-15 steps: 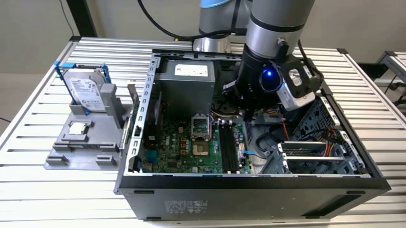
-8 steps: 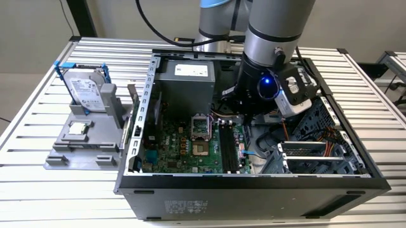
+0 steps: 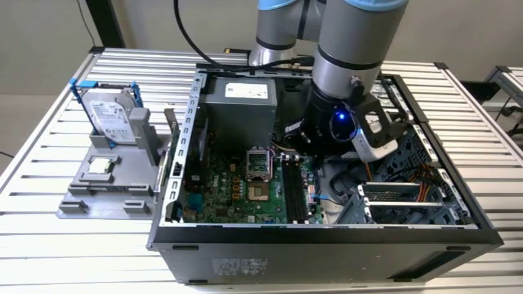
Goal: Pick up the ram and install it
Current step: 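Insert the ram into the slot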
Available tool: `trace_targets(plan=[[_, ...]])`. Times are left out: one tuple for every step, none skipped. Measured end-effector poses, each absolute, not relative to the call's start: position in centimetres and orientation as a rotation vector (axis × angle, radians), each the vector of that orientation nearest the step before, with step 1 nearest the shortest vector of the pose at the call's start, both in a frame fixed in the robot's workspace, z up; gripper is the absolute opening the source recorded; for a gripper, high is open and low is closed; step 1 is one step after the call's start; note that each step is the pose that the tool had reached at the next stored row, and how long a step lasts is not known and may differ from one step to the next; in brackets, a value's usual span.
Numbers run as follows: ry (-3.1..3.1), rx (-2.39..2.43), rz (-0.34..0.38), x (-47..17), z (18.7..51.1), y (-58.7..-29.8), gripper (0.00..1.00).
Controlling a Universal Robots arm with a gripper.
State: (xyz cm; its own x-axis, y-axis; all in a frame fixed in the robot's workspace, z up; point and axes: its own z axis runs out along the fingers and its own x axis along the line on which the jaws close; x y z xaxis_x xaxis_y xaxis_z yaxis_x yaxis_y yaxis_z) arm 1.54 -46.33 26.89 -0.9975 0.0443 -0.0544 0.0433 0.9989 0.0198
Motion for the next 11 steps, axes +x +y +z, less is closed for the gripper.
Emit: trace_targets(plan=[[3.086, 0.067, 0.029, 1.5, 26.7, -46.4, 0.00], [3.086, 0.067, 0.029, 1.5, 26.5, -46.5, 0.00], [3.086, 0.066, 0.029, 1.5, 26.3, -46.5, 0.00], [3.086, 0.065, 0.029, 1.5, 26.2, -46.6, 0.00], [3.086, 0.063, 0.029, 1.5, 26.0, -46.7, 0.00], [3.086, 0.062, 0.029, 1.5, 25.8, -46.7, 0.00], [3.086, 0.061, 0.029, 1.5, 25.6, -46.8, 0.00], [3.086, 0.060, 0.029, 1.5, 25.4, -46.8, 0.00], [3.086, 0.059, 0.029, 1.5, 25.3, -46.9, 0.00], [3.086, 0.058, 0.029, 1.5, 25.1, -46.9, 0.00], [3.087, 0.058, 0.028, 1.5, 25.0, -46.9, 0.00]])
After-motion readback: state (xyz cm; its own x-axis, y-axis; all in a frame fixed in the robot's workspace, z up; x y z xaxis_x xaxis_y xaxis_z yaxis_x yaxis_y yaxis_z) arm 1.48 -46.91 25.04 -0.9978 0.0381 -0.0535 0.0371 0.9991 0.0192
